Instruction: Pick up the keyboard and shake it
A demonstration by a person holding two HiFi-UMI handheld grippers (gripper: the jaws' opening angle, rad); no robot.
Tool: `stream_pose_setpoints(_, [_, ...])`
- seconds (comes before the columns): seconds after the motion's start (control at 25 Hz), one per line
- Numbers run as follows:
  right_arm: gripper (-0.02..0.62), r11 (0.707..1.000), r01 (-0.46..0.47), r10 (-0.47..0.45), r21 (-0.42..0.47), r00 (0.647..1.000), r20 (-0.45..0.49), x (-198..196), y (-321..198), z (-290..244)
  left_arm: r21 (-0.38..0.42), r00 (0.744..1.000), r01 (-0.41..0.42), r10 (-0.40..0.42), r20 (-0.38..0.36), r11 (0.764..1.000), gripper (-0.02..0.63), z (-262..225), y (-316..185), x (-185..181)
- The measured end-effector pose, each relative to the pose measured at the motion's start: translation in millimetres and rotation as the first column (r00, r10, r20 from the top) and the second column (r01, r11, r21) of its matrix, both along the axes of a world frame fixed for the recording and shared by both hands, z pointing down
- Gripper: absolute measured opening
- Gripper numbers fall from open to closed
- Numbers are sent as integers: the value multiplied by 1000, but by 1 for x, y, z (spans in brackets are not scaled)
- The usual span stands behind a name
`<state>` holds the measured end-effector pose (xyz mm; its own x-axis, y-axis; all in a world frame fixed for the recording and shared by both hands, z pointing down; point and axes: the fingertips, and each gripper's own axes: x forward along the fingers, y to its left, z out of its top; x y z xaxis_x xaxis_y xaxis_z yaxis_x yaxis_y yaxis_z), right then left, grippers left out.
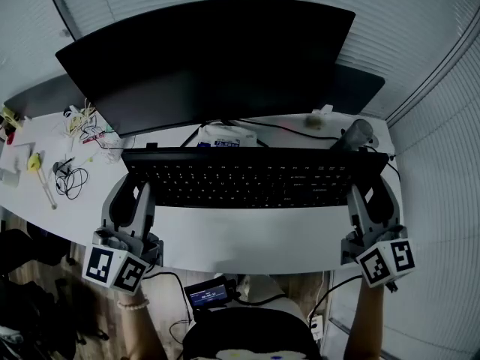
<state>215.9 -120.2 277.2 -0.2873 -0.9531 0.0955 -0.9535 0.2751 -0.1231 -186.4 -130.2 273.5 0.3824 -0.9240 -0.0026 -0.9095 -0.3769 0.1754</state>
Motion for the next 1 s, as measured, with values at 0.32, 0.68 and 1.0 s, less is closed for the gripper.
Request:
stream_pose_setpoints(0.32, [275, 982, -3, 3, -189, 1000, -2, -5, -5, 72, -189, 1000, 3, -3, -3, 982, 153, 72, -5, -5])
stream_pose_setpoints(0.68, [275, 931, 8, -3, -365, 1000, 15, -14, -7, 152, -354, 1000, 10, -9, 4, 935, 153, 149, -4, -13])
stream_pose_setpoints(1.0, [275, 872, 13, -10, -489, 1000, 9, -16, -7, 204, -475, 1000, 9, -12, -4, 880, 153, 204, -2, -15])
